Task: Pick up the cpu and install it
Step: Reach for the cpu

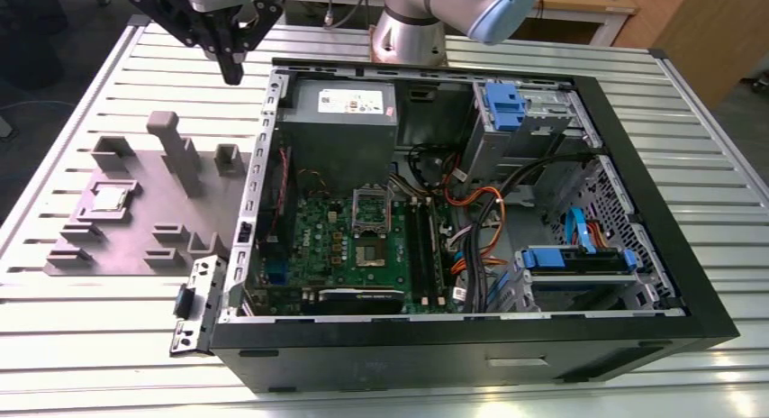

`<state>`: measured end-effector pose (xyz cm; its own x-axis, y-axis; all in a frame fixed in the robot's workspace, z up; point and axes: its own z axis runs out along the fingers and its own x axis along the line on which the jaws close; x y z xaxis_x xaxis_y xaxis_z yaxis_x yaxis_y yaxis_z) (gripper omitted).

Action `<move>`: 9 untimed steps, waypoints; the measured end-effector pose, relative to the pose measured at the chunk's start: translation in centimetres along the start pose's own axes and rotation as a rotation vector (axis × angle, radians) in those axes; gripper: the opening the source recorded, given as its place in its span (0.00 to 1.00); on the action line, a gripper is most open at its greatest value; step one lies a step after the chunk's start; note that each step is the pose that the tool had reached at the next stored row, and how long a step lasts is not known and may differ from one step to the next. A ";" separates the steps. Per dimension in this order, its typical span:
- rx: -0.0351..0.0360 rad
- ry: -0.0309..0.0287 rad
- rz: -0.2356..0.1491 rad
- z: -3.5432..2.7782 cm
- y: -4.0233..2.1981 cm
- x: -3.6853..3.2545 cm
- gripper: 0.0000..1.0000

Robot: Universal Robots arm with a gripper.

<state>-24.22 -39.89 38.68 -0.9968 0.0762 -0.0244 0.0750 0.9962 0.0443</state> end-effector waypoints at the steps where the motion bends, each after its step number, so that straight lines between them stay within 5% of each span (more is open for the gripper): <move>1: 0.0000 0.0000 0.000 0.00 0.00 0.04 0.11; 9: -0.0001 -0.0001 0.000 0.01 -0.03 0.42 0.11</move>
<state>-24.64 -39.89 38.66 -0.9968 0.0762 -0.0245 0.0751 0.9962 0.0444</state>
